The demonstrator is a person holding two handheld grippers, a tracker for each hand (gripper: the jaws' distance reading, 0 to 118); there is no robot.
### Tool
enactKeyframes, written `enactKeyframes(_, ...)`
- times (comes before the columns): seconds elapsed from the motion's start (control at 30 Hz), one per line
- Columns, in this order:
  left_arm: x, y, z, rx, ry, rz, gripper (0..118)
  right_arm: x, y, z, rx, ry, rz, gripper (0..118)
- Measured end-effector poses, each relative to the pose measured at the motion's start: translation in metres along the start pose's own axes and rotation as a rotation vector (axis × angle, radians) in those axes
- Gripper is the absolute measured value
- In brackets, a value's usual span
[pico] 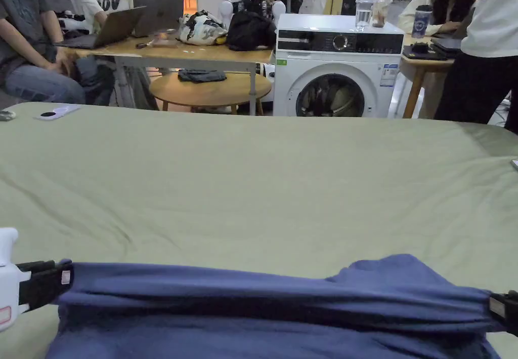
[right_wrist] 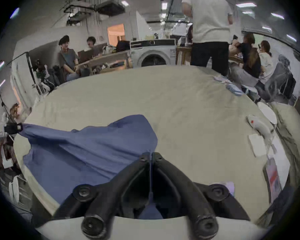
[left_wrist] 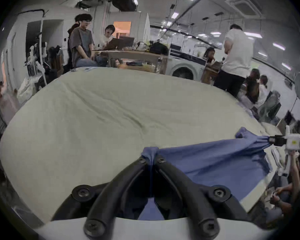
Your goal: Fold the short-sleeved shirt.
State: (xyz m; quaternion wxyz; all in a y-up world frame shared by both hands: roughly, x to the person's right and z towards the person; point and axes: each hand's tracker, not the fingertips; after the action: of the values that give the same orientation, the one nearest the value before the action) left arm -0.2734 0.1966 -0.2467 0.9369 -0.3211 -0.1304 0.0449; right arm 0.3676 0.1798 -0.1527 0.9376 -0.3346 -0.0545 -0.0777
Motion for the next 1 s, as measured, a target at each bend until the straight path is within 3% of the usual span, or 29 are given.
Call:
enactKeyframes(0.2, -0.022, -0.068, 0.022, -0.068, -0.027, 0.098, 0, -0.008, -0.075, 0.050, -0.015, -0.038, -0.048, 0)
enactKeyframes(0.4, -0.027, -0.095, 0.002, -0.095, 0.009, 0.035, 0, -0.014, -0.110, 0.040, -0.067, -0.058, -0.074, 0)
enactKeyframes(0.43, -0.027, -0.096, 0.003, -0.068, 0.027, 0.013, 10, -0.015, -0.113, 0.039, -0.067, -0.062, -0.069, 2)
enactKeyframes(0.47, -0.025, -0.096, 0.004, -0.028, 0.048, -0.025, 33, -0.014, -0.115, 0.036, -0.065, -0.069, -0.062, 13)
enactKeyframes(0.5, -0.024, -0.096, 0.007, 0.002, 0.088, -0.044, 43, -0.014, -0.116, 0.036, -0.066, -0.080, -0.049, 18)
enactKeyframes(0.53, -0.024, -0.093, 0.009, 0.009, 0.081, -0.037, 43, -0.014, -0.117, 0.037, -0.058, -0.103, -0.034, 18)
enactKeyframes(0.57, -0.023, -0.088, 0.015, 0.039, 0.030, -0.020, 57, -0.014, -0.117, 0.040, -0.043, -0.113, -0.034, 35)
enactKeyframes(0.6, -0.019, -0.082, 0.022, 0.084, 0.009, -0.011, 57, -0.014, -0.114, 0.044, -0.025, -0.103, -0.040, 47)
enactKeyframes(0.63, -0.011, -0.077, 0.030, 0.109, 0.003, -0.016, 57, -0.015, -0.110, 0.049, 0.016, -0.068, -0.056, 49)
enactKeyframes(0.73, 0.019, -0.054, 0.045, 0.241, 0.018, -0.082, 57, -0.025, -0.094, 0.059, 0.148, 0.040, -0.062, 49)
enactKeyframes(0.87, 0.056, -0.031, 0.053, 0.353, -0.067, -0.056, 57, -0.056, -0.063, 0.053, 0.222, 0.070, 0.017, 49)
enactKeyframes(1.0, 0.099, -0.016, 0.060, 0.455, -0.106, -0.060, 57, -0.088, -0.037, 0.049, 0.279, 0.138, 0.034, 49)
